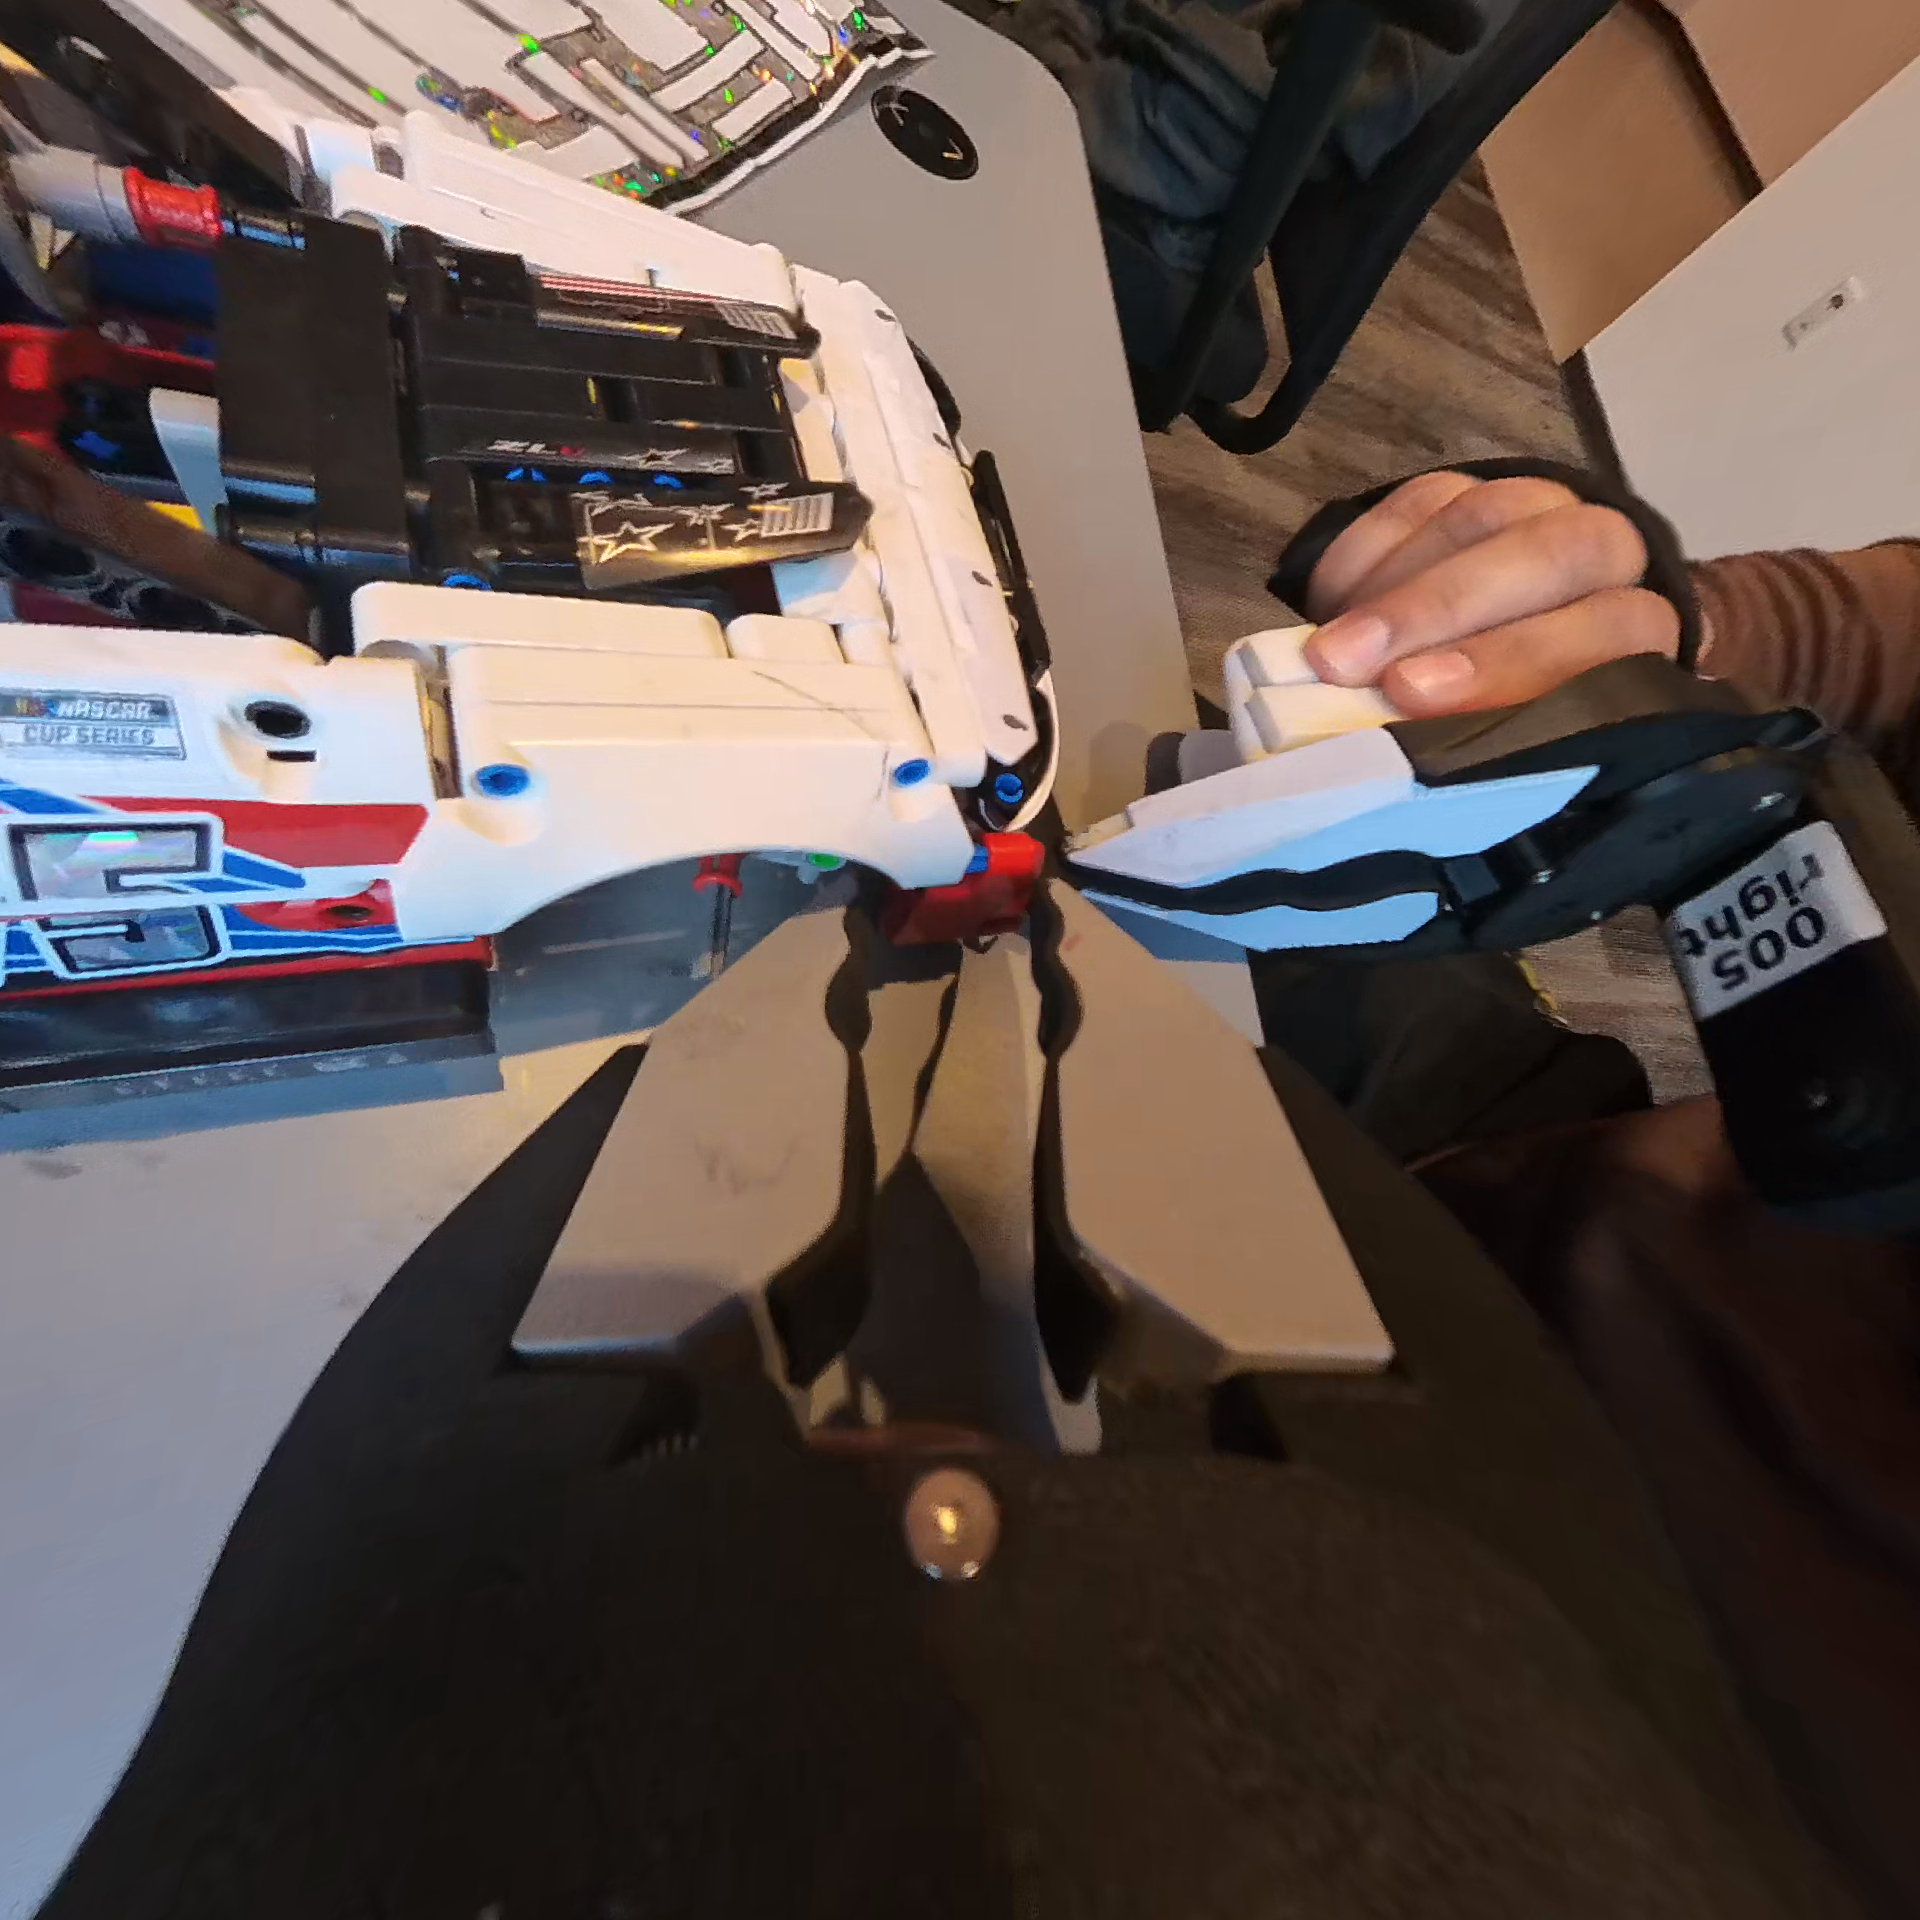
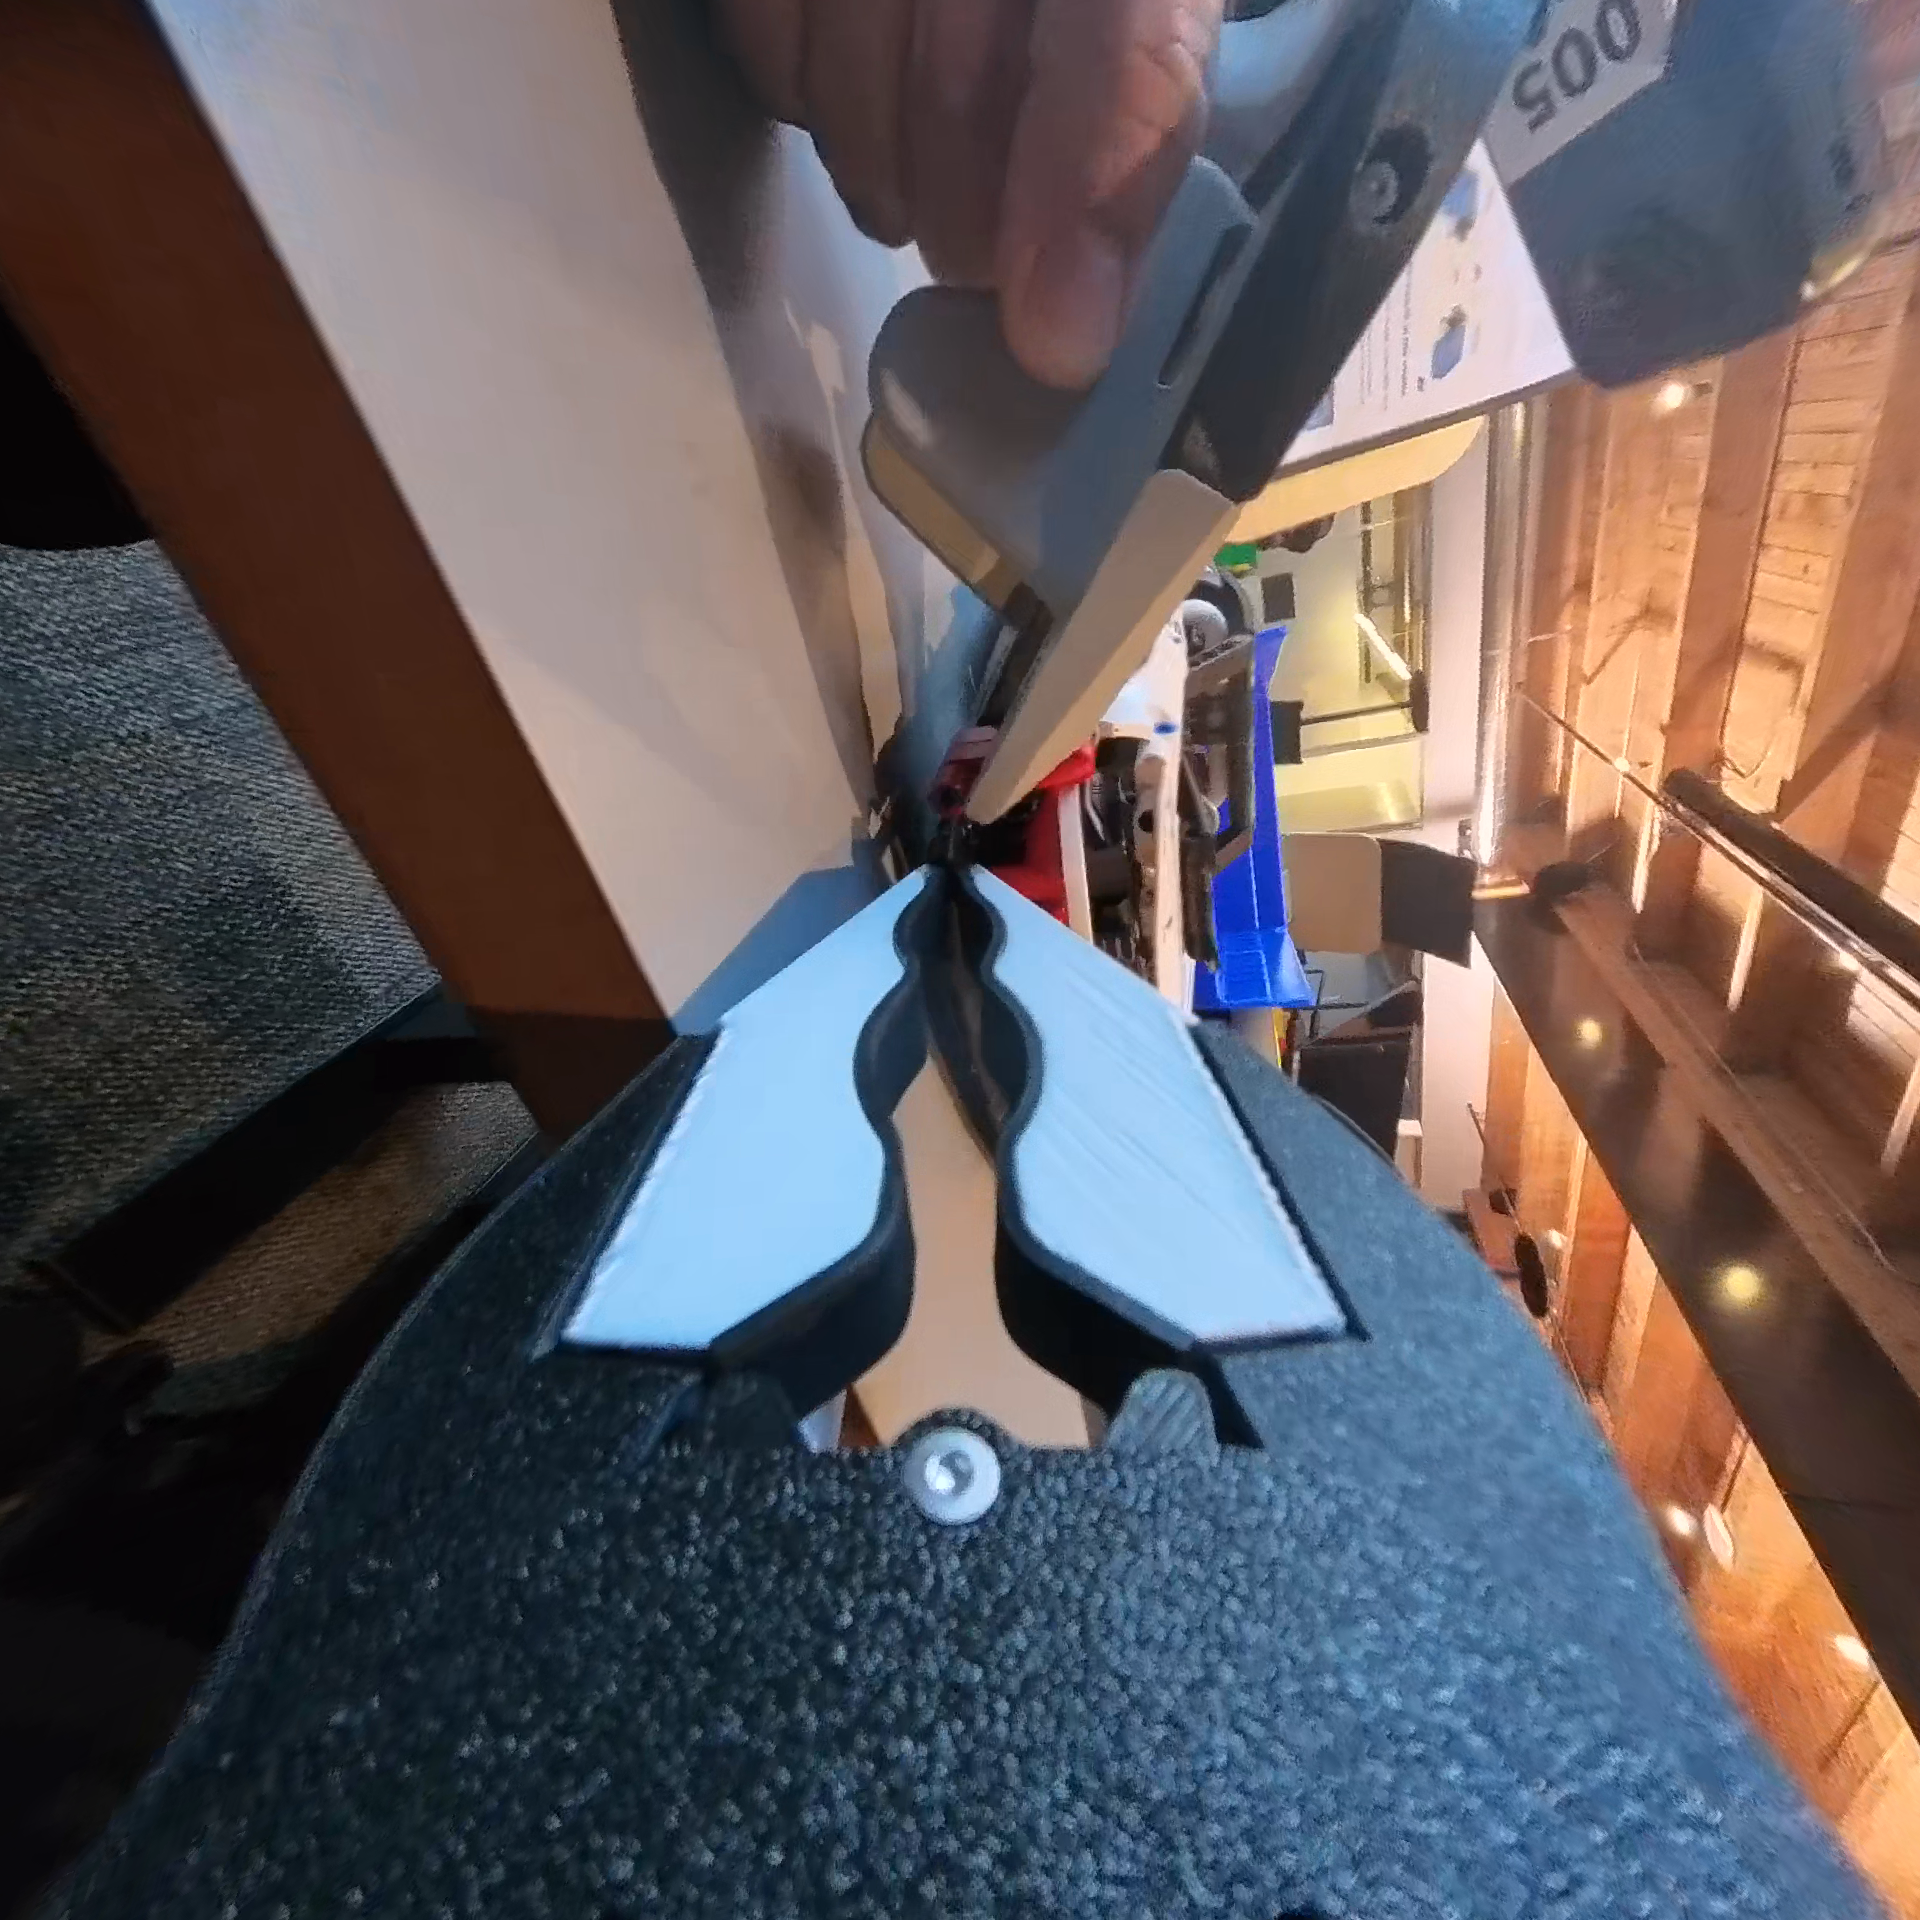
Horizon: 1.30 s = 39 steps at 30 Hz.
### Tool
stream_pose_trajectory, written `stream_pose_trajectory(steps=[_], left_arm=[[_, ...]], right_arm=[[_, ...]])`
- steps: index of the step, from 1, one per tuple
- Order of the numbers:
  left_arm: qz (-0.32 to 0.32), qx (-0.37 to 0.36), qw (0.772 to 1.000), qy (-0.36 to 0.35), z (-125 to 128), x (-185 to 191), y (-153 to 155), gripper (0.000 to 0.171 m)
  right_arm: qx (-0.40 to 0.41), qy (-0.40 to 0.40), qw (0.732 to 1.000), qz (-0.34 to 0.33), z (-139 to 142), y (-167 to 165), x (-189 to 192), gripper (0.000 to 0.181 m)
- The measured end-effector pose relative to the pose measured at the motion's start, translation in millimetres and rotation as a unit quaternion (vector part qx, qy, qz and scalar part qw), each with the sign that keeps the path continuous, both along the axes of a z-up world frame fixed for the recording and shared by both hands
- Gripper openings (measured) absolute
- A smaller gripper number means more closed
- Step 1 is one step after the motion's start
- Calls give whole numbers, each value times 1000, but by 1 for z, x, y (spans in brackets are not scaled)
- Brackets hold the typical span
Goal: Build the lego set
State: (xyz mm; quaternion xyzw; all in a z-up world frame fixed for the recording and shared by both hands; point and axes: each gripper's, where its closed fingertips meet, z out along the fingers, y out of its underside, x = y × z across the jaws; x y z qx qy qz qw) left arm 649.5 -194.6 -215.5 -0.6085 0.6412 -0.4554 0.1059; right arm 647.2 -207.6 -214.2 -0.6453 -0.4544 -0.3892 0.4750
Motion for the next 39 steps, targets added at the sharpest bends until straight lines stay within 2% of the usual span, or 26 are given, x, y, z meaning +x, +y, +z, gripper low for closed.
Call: stream_pose_trajectory(steps=[3, 5, 8, 10, 12, 14, 16, 17, 18, 19, 22, 26, 28, 31, 35, 39], left_arm=[[-24, -11, 1000, 8, -1, -4, -4, 37], [-17, 10, 1000, 7, -3, -4, -1, 27], [-22, 3, 1000, 12, -4, -5, -1, 27], [-25, 9, 1000, 11, -4, -5, -1, 27], [-29, 13, 999, 6, -3, -6, 0, 27], [-29, 6, 1000, 1, 0, -9, 1, 27], [-21, -6, 1000, -3, 4, -12, 2, 27], [-18, -17, 1000, -8, 9, -13, 2, 27], [-16, -28, 999, -15, 16, -14, 1, 26], [-14, -41, 999, -22, 23, -16, 0, 27], [-9, -68, 997, -33, 39, -19, -1, 27], [6, -82, 996, -32, 45, -27, -1, 27], [10, -94, 995, -40, 53, -31, -3, 27], [12, -95, 994, -45, 61, -36, -7, 27], [30, -125, 990, -59, 72, -42, -5, 27], [25, -135, 987, -78, 94, -48, -10, 27]], right_arm=[[-27, 32, 999, 29, -2, 0, -3, 2], [-41, 42, 997, 43, -1, -1, -3, 3], [-51, 44, 996, 60, 0, -6, -3, 11], [-64, 88, 992, 70, 2, -11, -5, 11], [-77, 170, 980, 67, 9, -16, -3, 23], [-93, 302, 948, 48, 16, -22, 3, 26], [-109, 454, 884, 31, 25, -28, 4, 25], [-115, 501, 857, 25, 28, -30, 6, 26], [-114, 516, 849, 19, 31, -31, 9, 35], [-94, 495, 864, 9, 34, -30, 15, 44], [8, 354, 935, -23, 49, -22, 23, 40], [46, 178, 983, -31, 43, -11, 0, 39], [87, 93, 991, -37, 52, -8, -8, 35], [129, 35, 991, -20, 66, -4, -19, 20], [138, 18, 990, -19, 78, -3, -25, 20], [136, 30, 990, -19, 103, -8, -31, 14]])
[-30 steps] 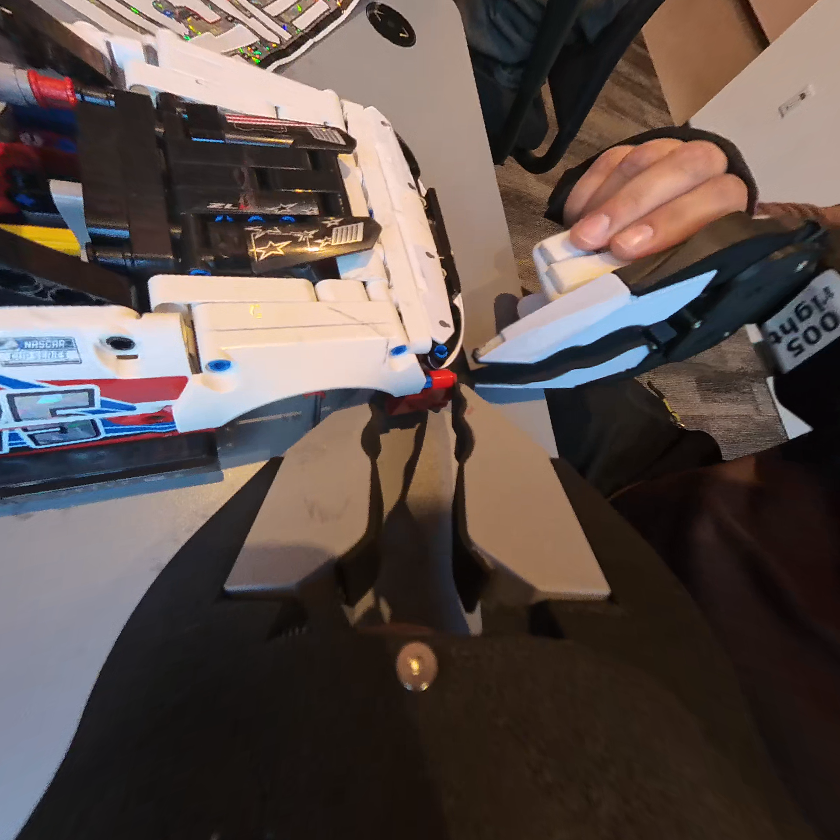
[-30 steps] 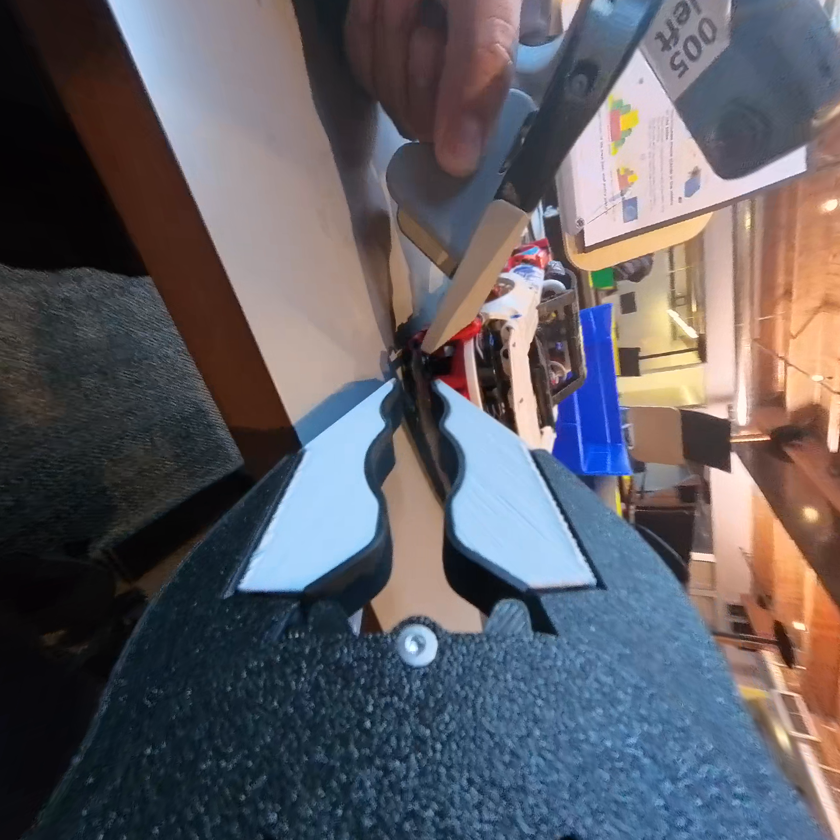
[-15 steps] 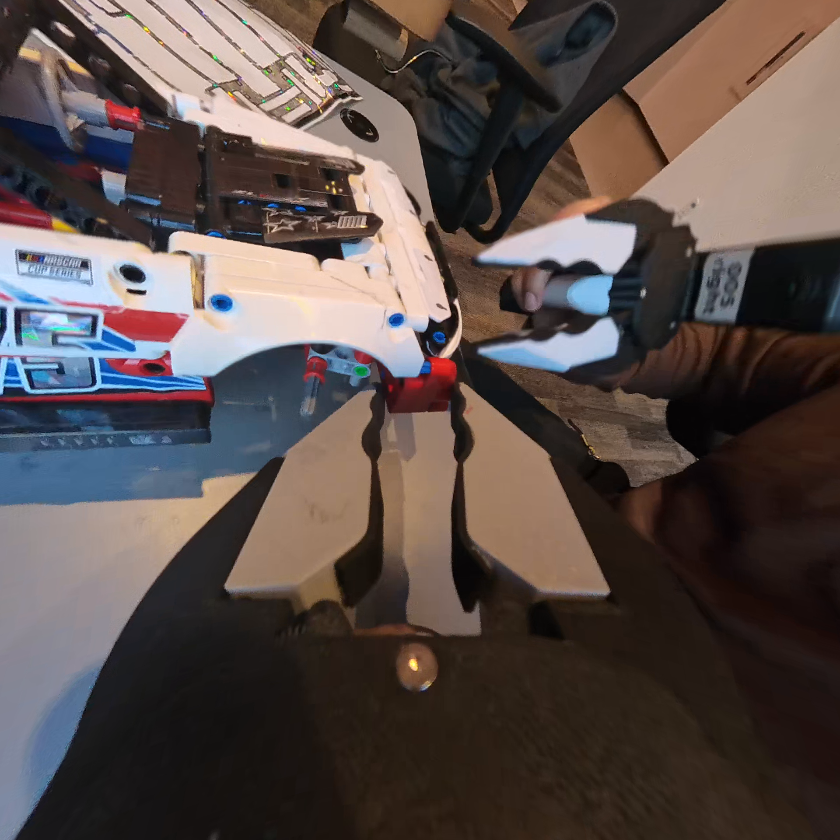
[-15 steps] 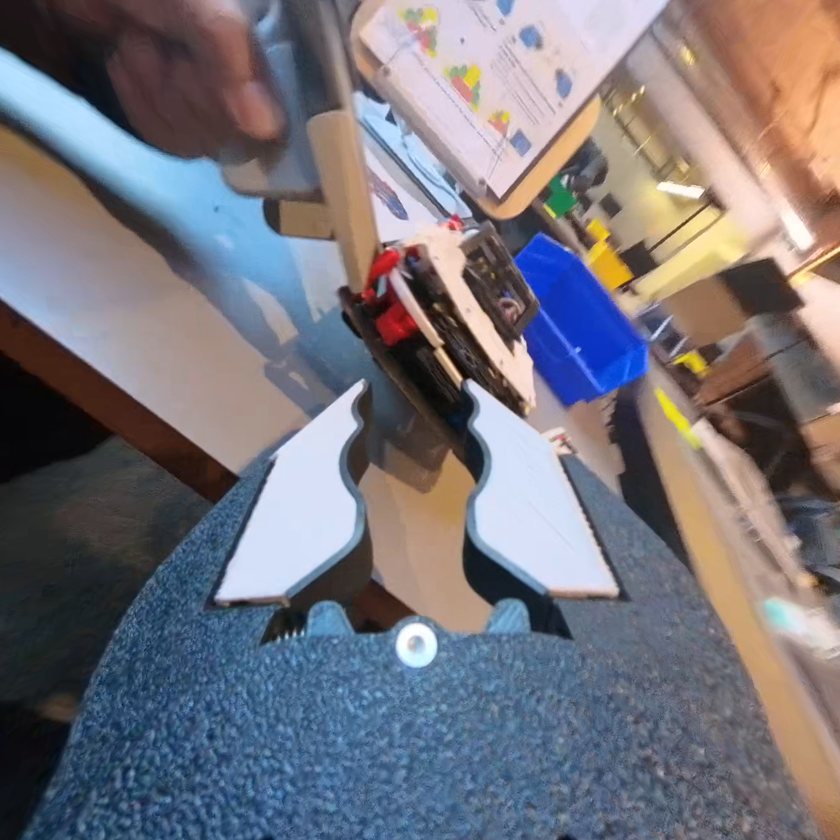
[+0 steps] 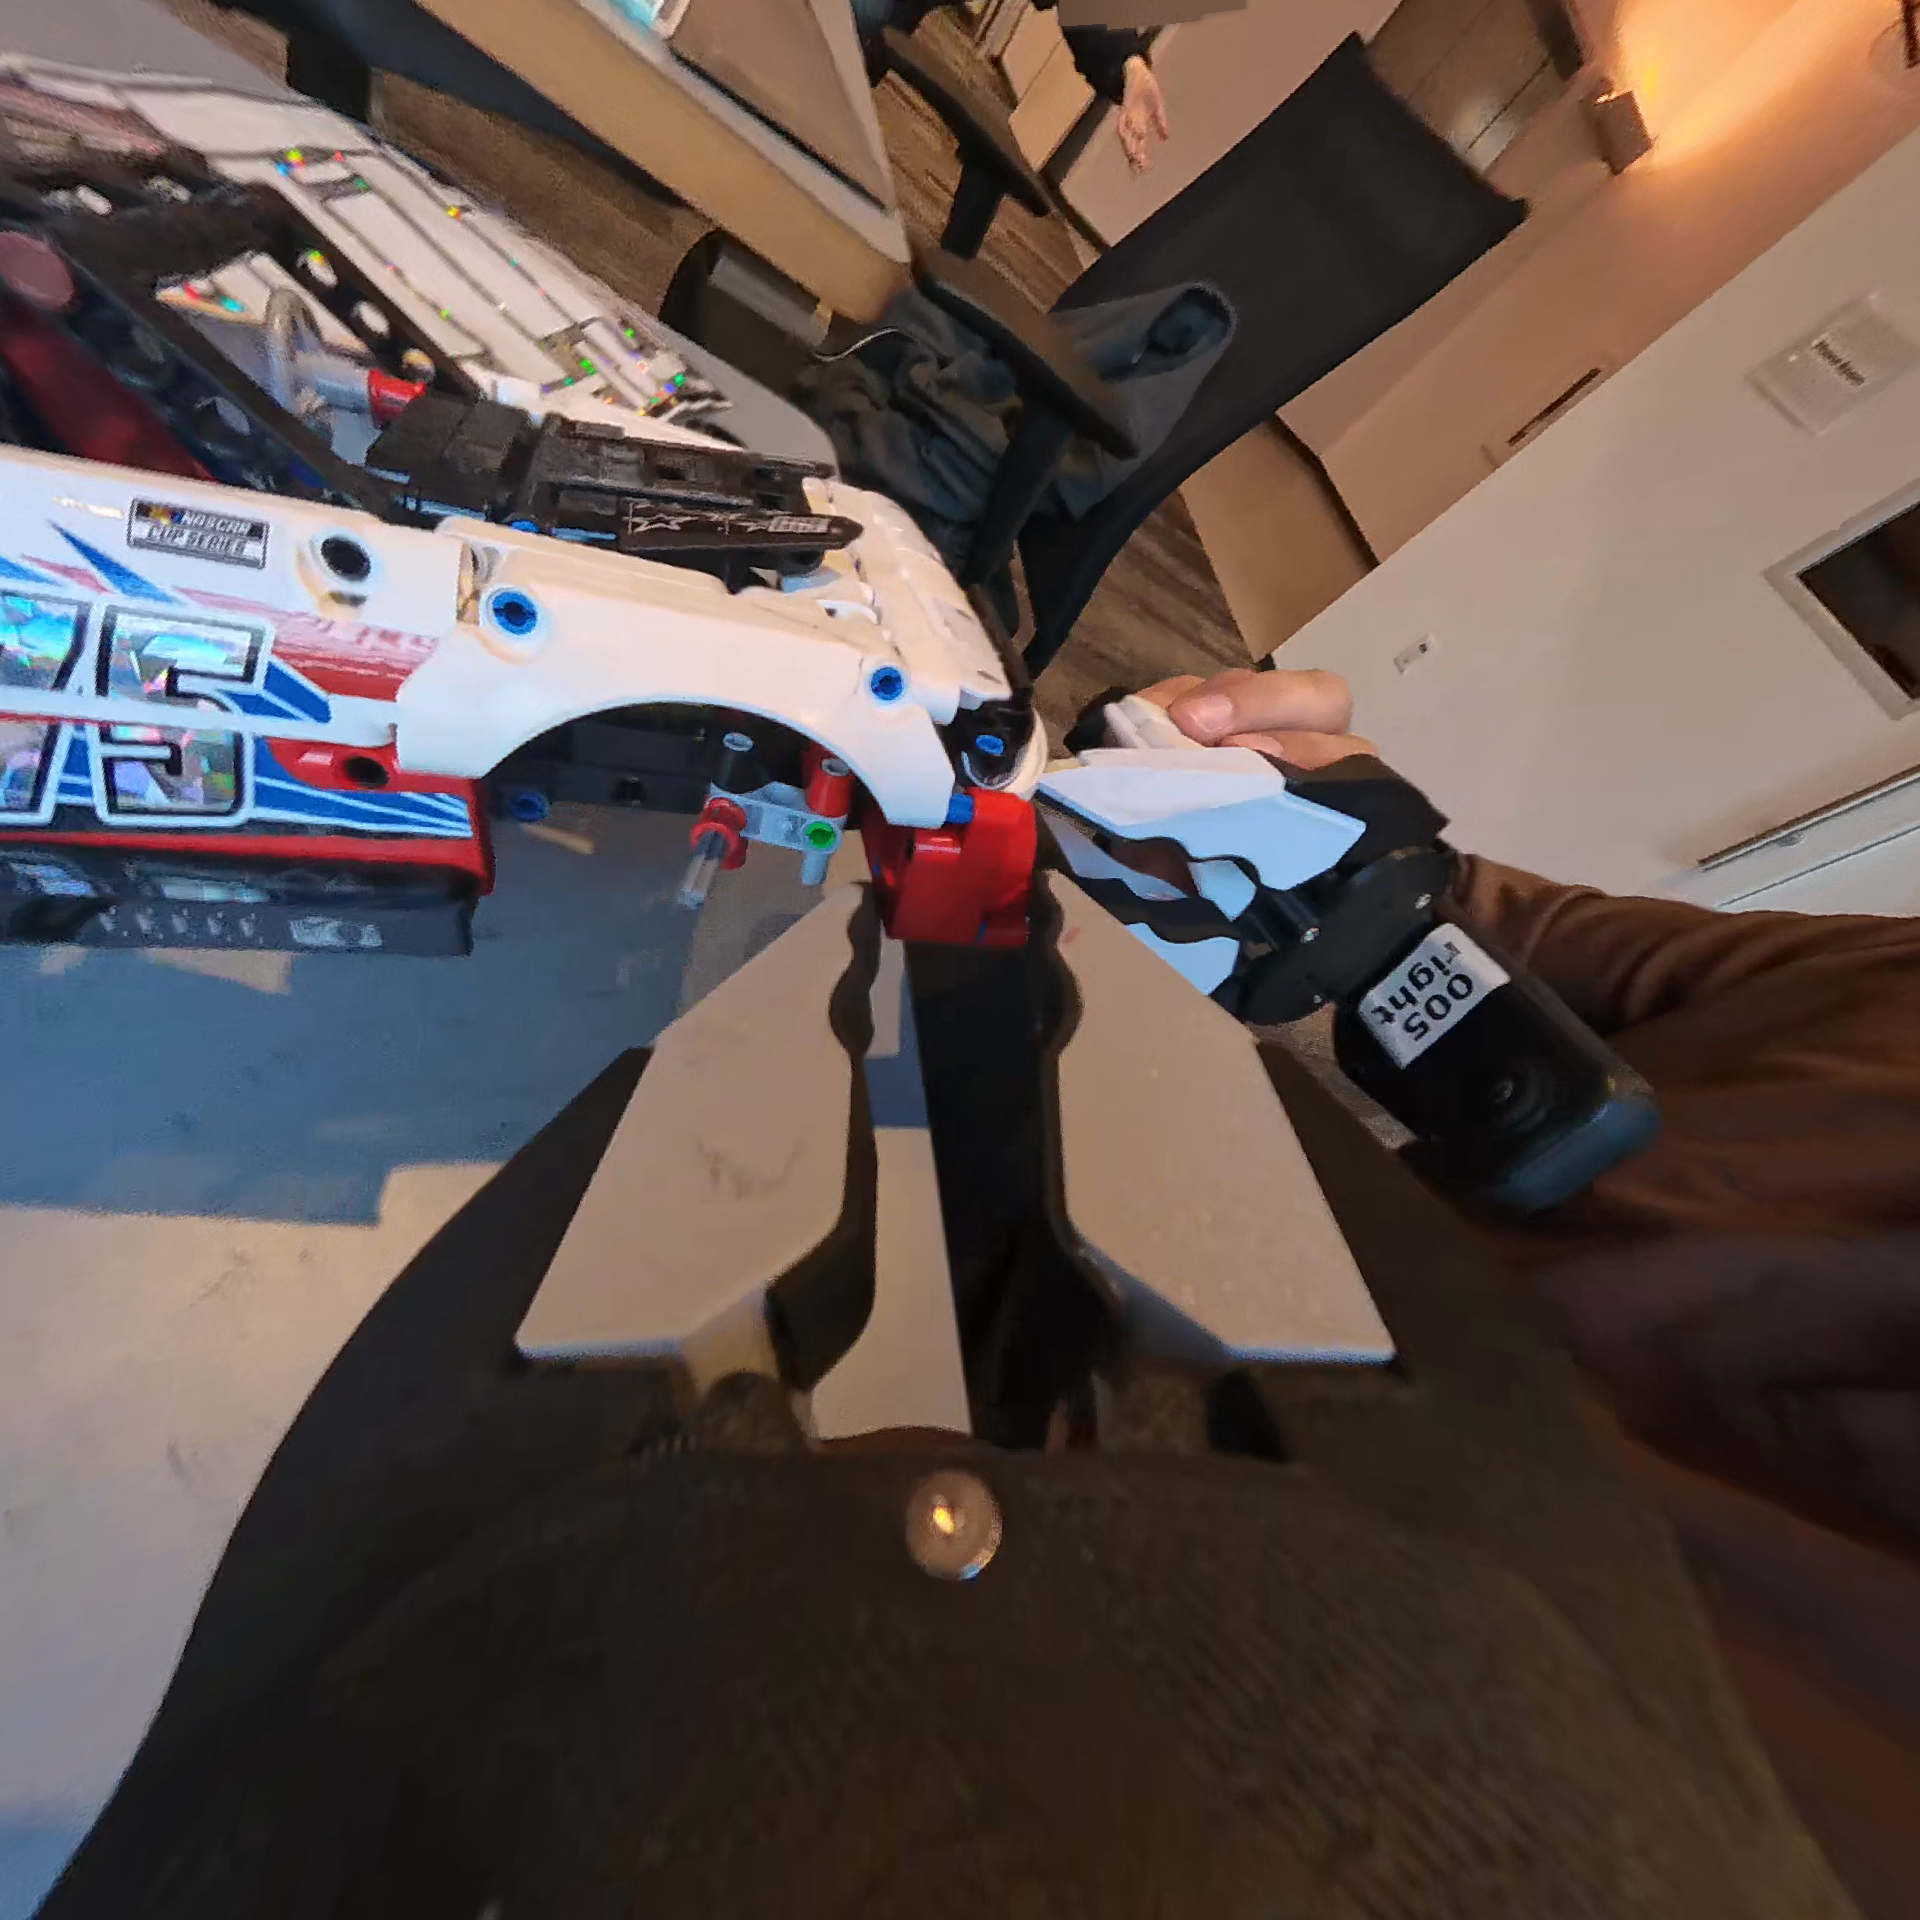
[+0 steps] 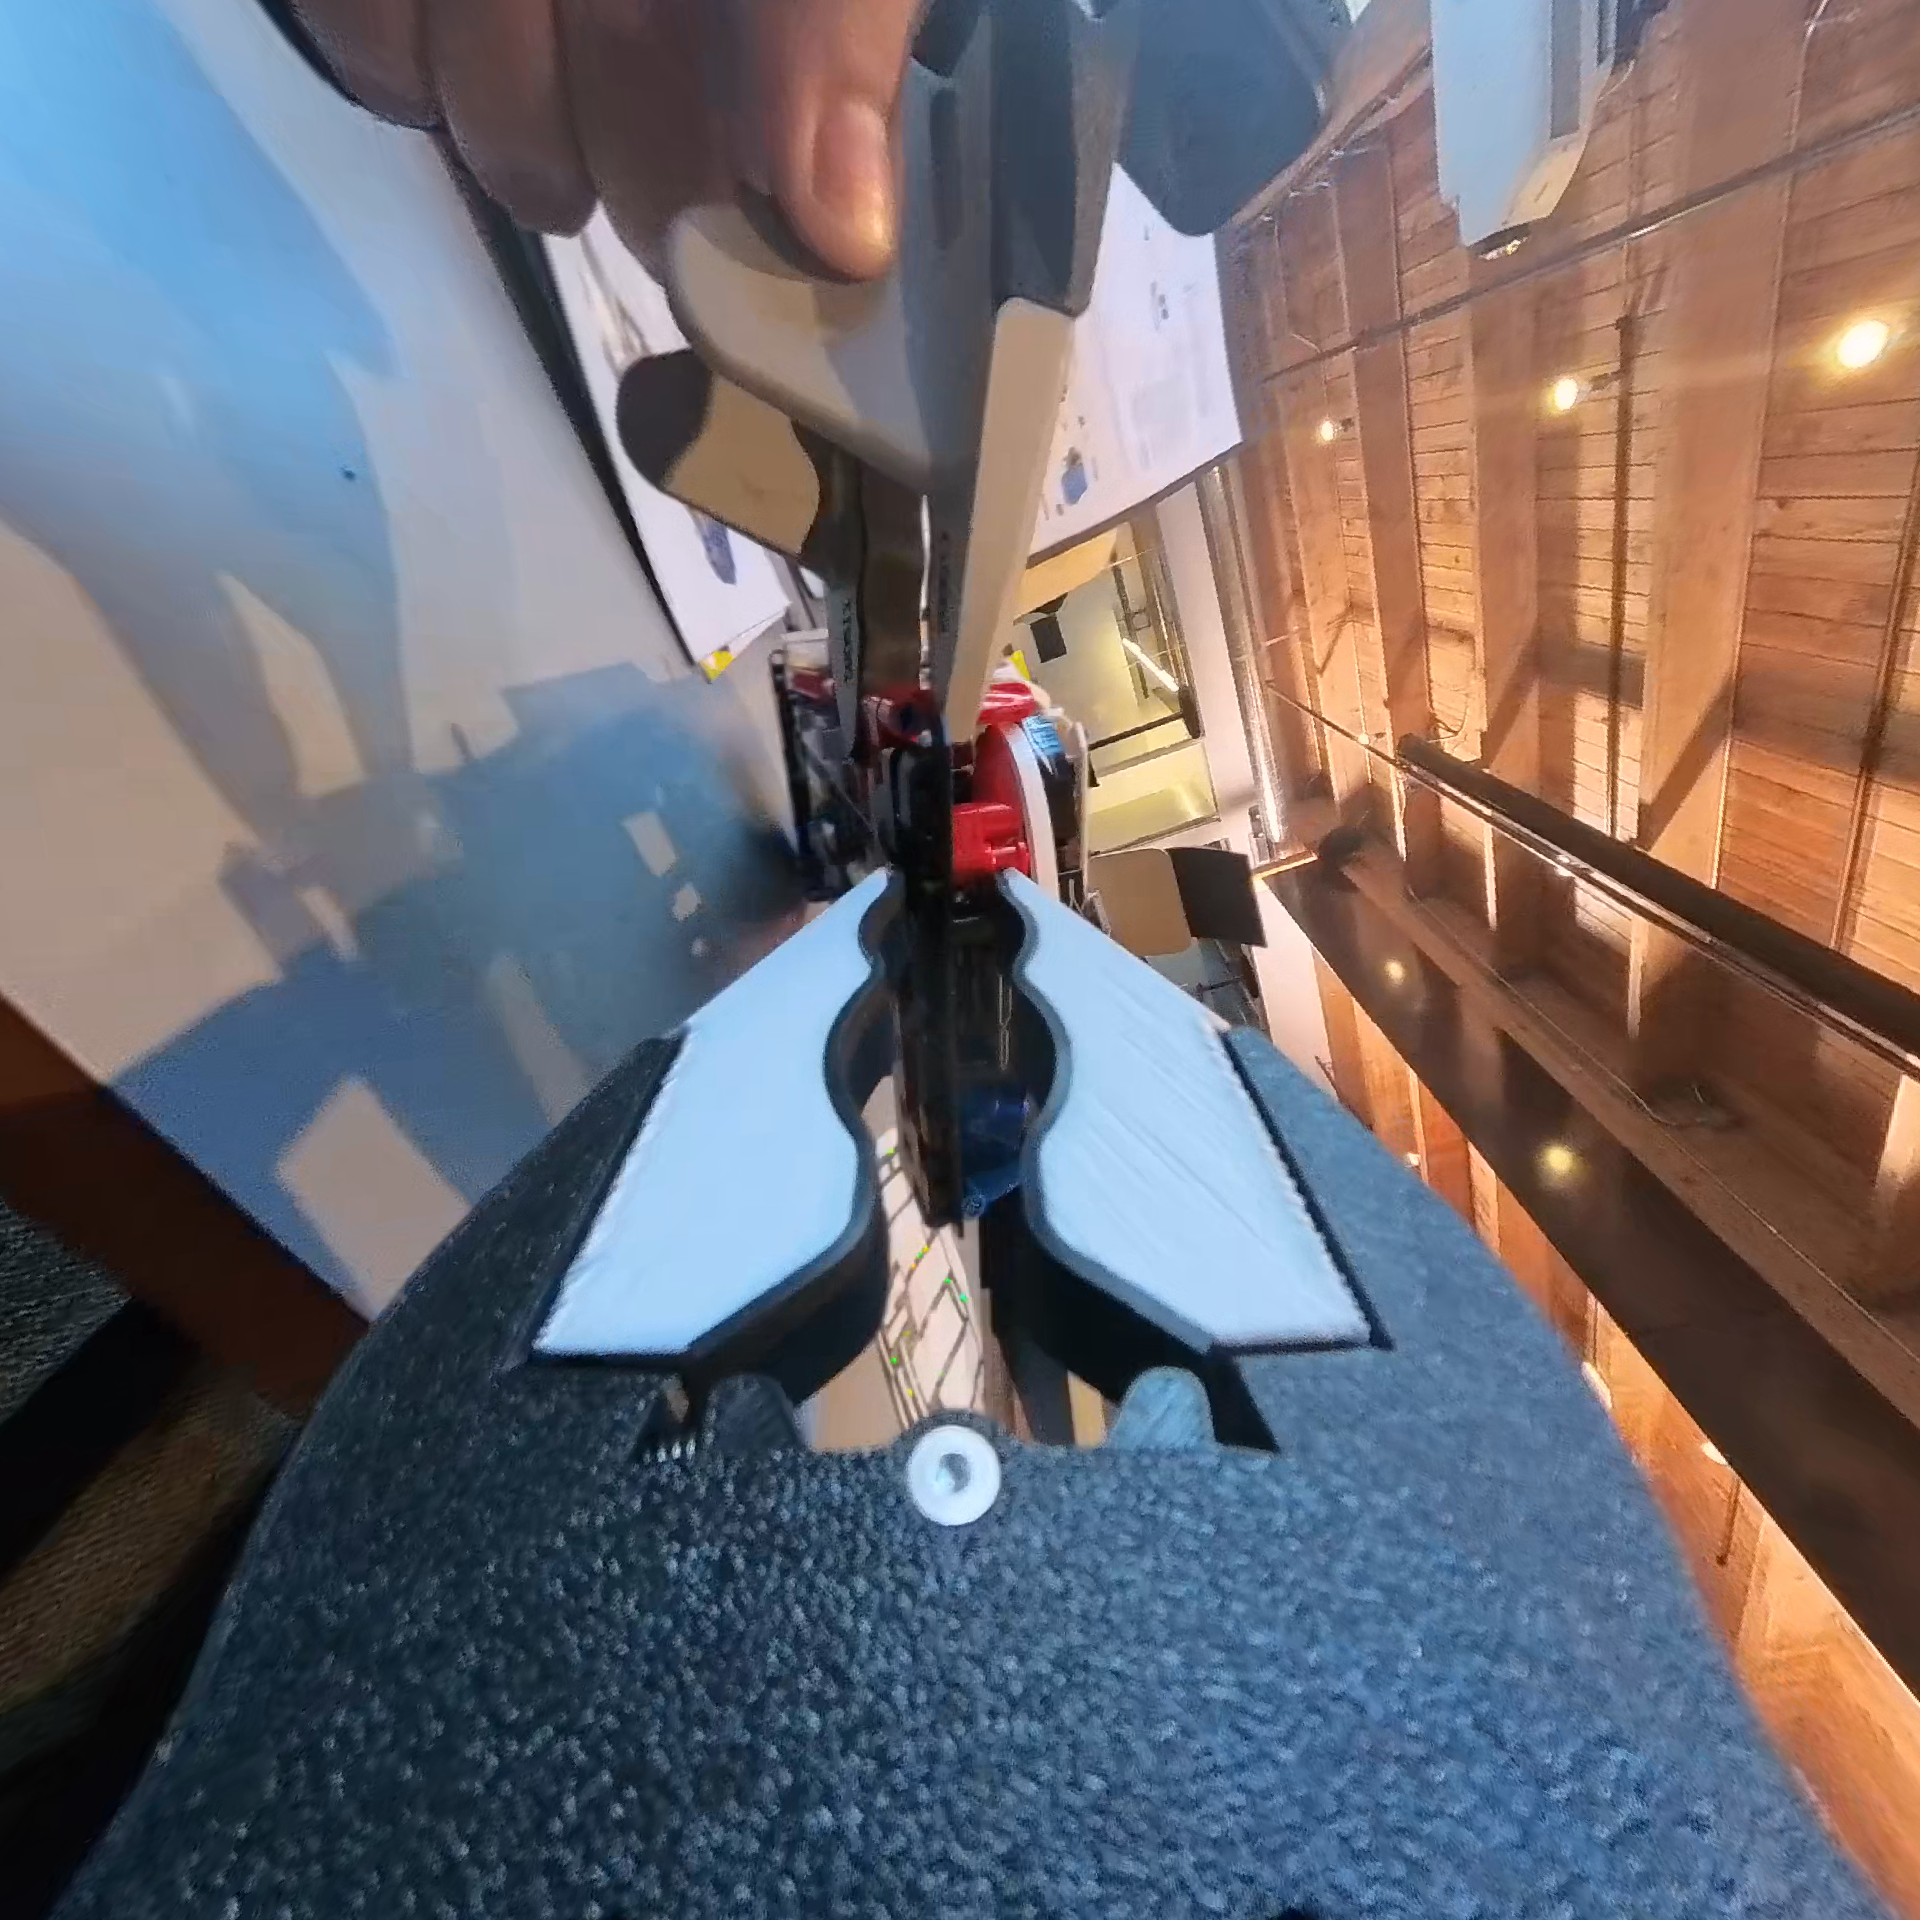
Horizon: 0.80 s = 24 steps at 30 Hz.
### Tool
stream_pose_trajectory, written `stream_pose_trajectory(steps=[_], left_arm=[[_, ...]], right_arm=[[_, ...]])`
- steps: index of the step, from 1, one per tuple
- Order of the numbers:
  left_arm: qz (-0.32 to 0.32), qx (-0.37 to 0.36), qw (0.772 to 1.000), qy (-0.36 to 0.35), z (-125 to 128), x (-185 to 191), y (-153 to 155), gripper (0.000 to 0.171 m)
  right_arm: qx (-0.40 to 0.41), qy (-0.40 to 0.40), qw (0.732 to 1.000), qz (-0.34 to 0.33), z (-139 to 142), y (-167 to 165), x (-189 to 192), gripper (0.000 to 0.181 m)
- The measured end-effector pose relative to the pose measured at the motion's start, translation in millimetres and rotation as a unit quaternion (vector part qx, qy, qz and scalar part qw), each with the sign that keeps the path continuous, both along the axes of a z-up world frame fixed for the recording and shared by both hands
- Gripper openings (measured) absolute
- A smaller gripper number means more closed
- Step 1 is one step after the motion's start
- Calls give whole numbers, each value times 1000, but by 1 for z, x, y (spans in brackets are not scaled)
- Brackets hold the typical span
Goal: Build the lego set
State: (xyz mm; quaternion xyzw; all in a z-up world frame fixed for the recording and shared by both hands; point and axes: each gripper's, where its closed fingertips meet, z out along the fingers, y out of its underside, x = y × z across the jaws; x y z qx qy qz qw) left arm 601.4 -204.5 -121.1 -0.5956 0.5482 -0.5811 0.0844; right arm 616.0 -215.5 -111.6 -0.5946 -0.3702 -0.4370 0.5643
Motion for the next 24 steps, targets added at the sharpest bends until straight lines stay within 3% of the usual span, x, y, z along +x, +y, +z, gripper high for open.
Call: stream_pose_trajectory(steps=[5, 13, 18, 21, 22, 24], left_arm=[[-14, 31, 999, -10, 22, -3, -10, 25], [-1, 28, 1000, 1, -8, 6, -24, 26], [4, 33, 999, -3, -13, 11, -27, 26], [7, 36, 999, -3, -12, 12, -26, 26], [8, 36, 999, -3, -11, 12, -25, 26], [7, 35, 999, -2, -12, 13, -26, 26]], right_arm=[[7, 23, 1000, 2, 16, -8, -1, 14], [5, 6, 1000, -7, -17, -21, 10, 16], [26, -20, 999, 0, -15, -38, 4, 22], [11, -7, 1000, -13, -14, -45, 12, 10], [0, 15, 1000, -15, -12, -46, 15, 16], [-15, 60, 998, -26, -6, -44, 23, 45]])
